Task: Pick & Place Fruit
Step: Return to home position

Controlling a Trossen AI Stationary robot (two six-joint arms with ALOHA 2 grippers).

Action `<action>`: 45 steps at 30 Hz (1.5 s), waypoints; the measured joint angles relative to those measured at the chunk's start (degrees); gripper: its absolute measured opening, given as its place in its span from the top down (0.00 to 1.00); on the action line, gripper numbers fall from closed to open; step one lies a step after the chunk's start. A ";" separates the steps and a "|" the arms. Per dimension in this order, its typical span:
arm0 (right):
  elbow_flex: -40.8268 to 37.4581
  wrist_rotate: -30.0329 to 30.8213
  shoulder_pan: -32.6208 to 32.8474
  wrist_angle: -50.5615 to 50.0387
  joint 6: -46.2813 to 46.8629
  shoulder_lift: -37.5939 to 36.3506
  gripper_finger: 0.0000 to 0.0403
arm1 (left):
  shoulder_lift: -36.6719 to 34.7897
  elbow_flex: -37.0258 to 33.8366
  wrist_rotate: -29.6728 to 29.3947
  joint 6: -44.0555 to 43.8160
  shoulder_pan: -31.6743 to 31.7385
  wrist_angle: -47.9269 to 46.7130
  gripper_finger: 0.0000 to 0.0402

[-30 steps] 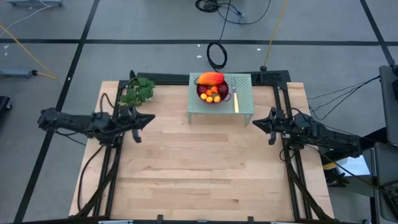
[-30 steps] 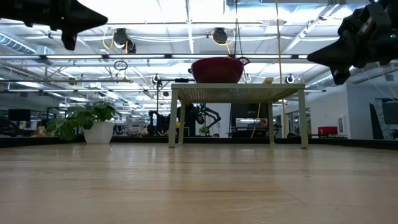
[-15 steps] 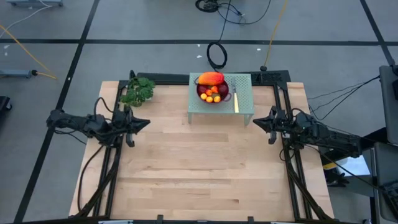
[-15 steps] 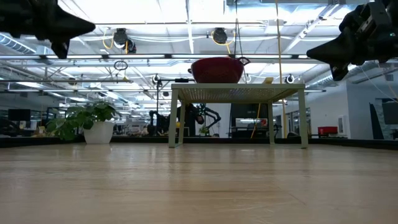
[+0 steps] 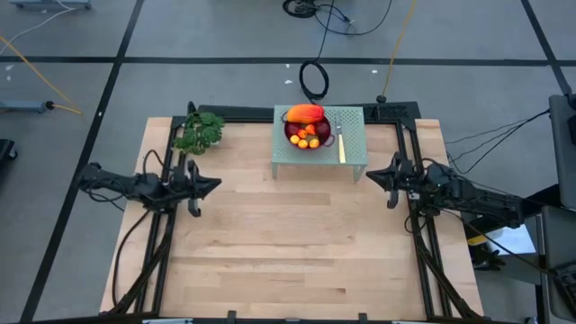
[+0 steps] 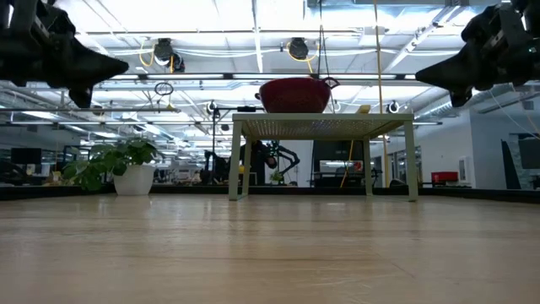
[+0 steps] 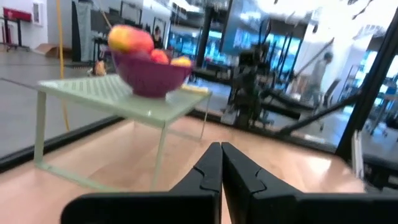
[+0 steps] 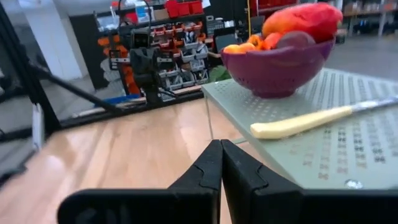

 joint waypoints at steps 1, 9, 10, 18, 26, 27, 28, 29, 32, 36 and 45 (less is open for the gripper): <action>0.00 0.05 0.00 0.00 -1.59 0.00 1.00 | 0.01 -0.04 0.02 -0.21 0.00 -1.09 0.99; 0.00 -1.43 0.02 -0.47 -14.74 0.00 1.00 | 0.03 0.04 1.22 -0.66 0.00 -2.81 0.97; 0.00 -1.45 0.01 -0.45 -15.37 0.00 1.00 | 0.01 0.04 1.22 -0.31 0.00 -2.82 0.97; -0.01 -1.47 0.02 -0.47 -15.57 0.00 1.00 | 0.03 0.04 1.04 5.44 0.00 -3.03 0.98; 0.00 -1.47 0.02 -0.42 -15.94 0.00 1.00 | 0.03 0.04 -0.22 11.02 0.00 -2.44 0.95; 0.00 -1.48 0.02 -0.39 -15.94 0.00 1.00 | 0.03 0.04 -0.24 10.91 0.00 -2.41 0.95; 0.00 -1.47 0.02 -0.39 -15.92 0.00 1.00 | 0.05 0.03 -0.24 10.47 0.00 -2.38 0.96; 0.00 -1.48 0.02 -0.39 -15.92 0.00 1.00 | 0.05 0.02 -0.26 10.34 0.00 -2.36 0.96; 0.00 -1.47 0.02 -0.38 -15.92 0.00 1.00 | 0.05 0.02 -0.28 10.38 0.00 -2.32 0.98; 0.00 -1.47 0.02 -0.37 -15.90 0.00 1.00 | 0.05 0.02 -0.29 10.33 0.00 -2.24 1.00; 0.00 -1.48 0.02 -0.37 -15.90 0.00 1.00 | 0.05 0.00 -0.37 10.37 0.00 -2.18 0.94</action>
